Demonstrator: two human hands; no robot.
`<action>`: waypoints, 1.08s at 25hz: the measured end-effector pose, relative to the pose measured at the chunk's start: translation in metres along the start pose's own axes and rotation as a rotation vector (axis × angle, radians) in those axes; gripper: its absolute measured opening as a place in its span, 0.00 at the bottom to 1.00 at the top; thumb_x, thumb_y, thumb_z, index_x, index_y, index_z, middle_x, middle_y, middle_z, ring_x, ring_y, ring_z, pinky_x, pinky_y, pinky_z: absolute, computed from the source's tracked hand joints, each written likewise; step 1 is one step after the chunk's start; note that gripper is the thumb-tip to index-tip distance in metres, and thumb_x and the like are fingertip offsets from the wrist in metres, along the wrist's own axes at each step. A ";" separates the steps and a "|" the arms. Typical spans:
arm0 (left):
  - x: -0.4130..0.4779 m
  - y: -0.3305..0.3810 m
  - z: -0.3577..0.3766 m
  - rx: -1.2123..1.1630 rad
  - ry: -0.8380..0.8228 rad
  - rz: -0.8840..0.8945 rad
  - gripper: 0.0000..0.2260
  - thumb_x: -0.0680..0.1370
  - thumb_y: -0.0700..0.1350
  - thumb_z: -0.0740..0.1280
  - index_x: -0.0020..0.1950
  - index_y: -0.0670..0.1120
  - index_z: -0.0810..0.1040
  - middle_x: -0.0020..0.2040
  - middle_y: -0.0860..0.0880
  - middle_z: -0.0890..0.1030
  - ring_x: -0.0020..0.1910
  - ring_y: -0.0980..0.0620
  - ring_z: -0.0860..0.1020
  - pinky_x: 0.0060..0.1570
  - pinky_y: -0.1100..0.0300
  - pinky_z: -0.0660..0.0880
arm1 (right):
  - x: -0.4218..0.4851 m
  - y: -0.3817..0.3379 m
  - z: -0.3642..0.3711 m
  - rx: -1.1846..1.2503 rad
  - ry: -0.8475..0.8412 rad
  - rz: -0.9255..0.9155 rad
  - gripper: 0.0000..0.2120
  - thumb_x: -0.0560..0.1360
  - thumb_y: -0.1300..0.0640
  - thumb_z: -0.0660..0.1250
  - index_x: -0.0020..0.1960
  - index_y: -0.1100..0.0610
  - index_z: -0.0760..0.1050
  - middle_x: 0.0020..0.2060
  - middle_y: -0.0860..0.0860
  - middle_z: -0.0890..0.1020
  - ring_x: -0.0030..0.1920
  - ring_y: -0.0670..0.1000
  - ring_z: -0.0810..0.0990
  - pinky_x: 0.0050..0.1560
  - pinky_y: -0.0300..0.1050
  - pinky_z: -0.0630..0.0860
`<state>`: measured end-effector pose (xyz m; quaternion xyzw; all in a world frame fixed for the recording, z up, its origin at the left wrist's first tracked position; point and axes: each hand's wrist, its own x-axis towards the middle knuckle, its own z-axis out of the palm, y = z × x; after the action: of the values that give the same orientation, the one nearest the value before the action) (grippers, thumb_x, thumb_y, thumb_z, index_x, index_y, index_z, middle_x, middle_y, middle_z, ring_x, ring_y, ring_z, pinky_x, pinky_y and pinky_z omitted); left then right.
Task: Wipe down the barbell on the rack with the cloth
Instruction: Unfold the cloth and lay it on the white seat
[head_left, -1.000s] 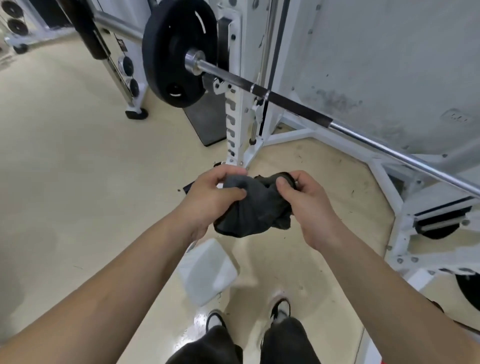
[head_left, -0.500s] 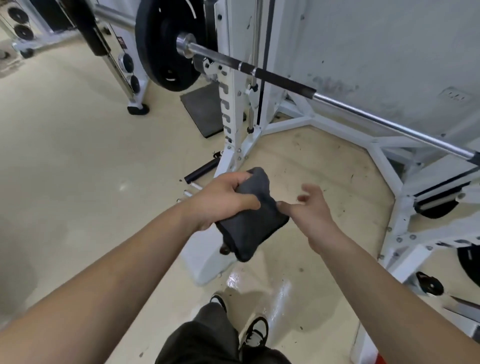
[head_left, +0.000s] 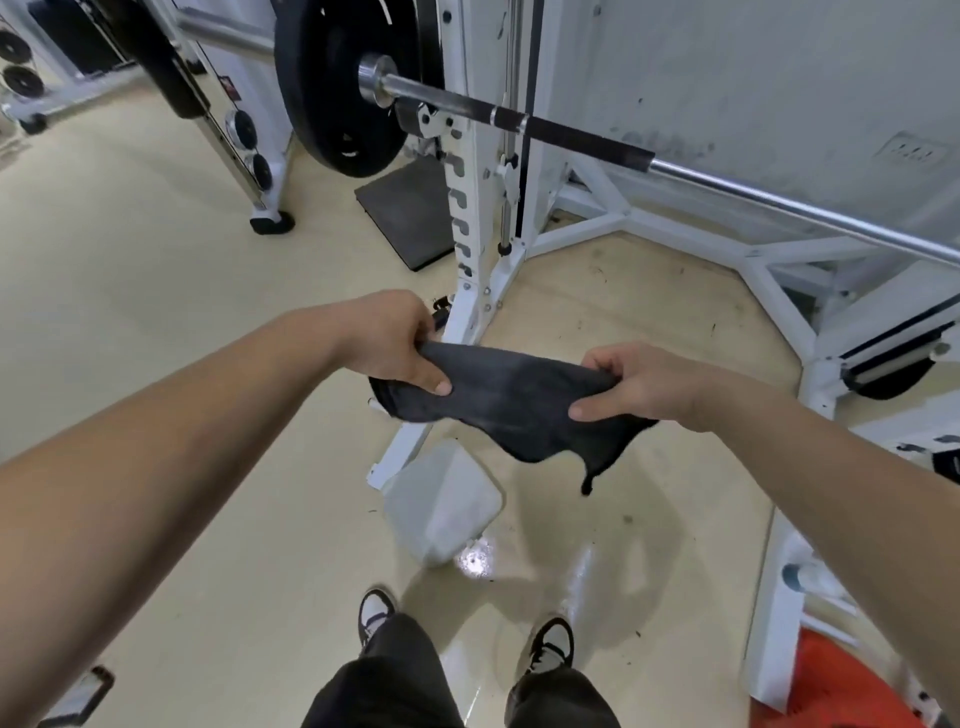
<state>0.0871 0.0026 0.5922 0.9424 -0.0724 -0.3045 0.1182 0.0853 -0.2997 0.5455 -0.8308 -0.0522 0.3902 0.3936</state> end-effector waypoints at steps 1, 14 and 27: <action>0.005 -0.023 0.005 -0.041 -0.060 -0.033 0.19 0.70 0.60 0.79 0.44 0.44 0.84 0.42 0.45 0.86 0.45 0.45 0.84 0.42 0.55 0.79 | 0.010 -0.001 0.009 0.056 -0.006 0.049 0.09 0.73 0.55 0.80 0.44 0.53 0.80 0.42 0.51 0.84 0.46 0.54 0.83 0.43 0.45 0.76; 0.121 -0.239 0.235 -1.555 -0.136 -0.212 0.14 0.77 0.40 0.71 0.62 0.42 0.83 0.58 0.41 0.86 0.53 0.44 0.86 0.51 0.52 0.83 | 0.202 0.120 0.259 0.952 0.274 0.420 0.18 0.81 0.45 0.70 0.63 0.56 0.81 0.56 0.54 0.88 0.56 0.57 0.87 0.55 0.59 0.84; 0.338 -0.310 0.474 -0.394 0.235 0.024 0.05 0.85 0.48 0.60 0.56 0.53 0.74 0.45 0.51 0.80 0.45 0.51 0.77 0.38 0.60 0.70 | 0.407 0.345 0.435 0.883 0.275 0.524 0.15 0.80 0.69 0.57 0.62 0.60 0.77 0.56 0.62 0.85 0.54 0.65 0.86 0.52 0.67 0.84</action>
<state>0.0984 0.1452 -0.0515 0.9291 -0.0086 -0.1995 0.3113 -0.0095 -0.1089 -0.1093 -0.6146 0.3786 0.3478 0.5984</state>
